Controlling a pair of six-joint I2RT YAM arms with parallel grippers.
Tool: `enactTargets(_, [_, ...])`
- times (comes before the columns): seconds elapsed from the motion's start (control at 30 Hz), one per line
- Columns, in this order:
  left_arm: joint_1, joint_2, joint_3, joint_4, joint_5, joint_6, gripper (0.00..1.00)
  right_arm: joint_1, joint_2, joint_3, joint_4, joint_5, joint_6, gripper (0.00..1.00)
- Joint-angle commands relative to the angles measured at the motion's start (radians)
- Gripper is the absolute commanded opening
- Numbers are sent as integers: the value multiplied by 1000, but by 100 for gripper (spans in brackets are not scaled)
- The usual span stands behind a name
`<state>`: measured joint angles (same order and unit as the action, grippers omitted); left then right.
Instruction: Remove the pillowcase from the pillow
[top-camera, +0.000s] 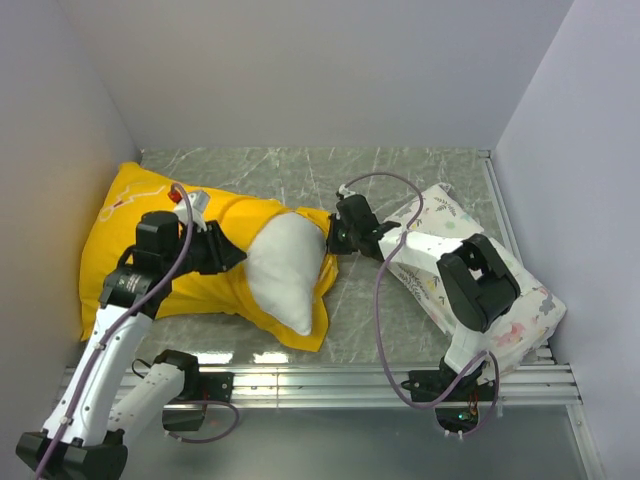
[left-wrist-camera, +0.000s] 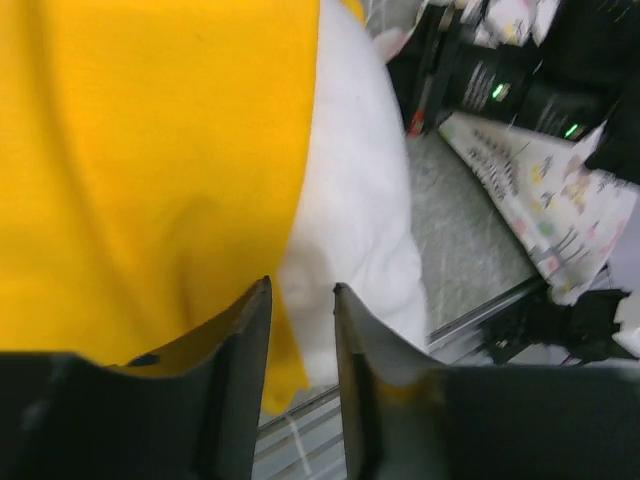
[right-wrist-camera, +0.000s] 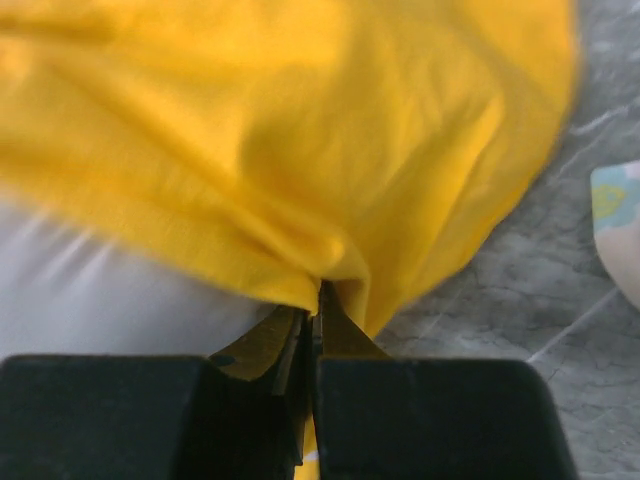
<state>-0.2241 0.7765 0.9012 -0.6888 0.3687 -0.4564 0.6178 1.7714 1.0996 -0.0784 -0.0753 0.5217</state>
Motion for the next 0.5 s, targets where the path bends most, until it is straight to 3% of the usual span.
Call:
enactTargets(0.0, [-18, 33, 149, 44, -33, 36, 40, -12, -15, -62, 77, -3, 9, 0])
enactTargets(0.1, [-73, 90, 232, 44, -132, 45, 54, 8, -33, -90, 117, -24, 23, 0])
enactTargets(0.27, [-217, 188, 344, 46, -338, 36, 63, 16, -49, -113, 155, -43, 43, 0])
enactTargets(0.4, [-478, 335, 399, 51, -558, 16, 69, 16, -67, -150, 215, -112, 89, 0])
enactTargets(0.47, [-546, 386, 410, 54, -678, 13, 72, 17, -75, -159, 246, -138, 113, 0])
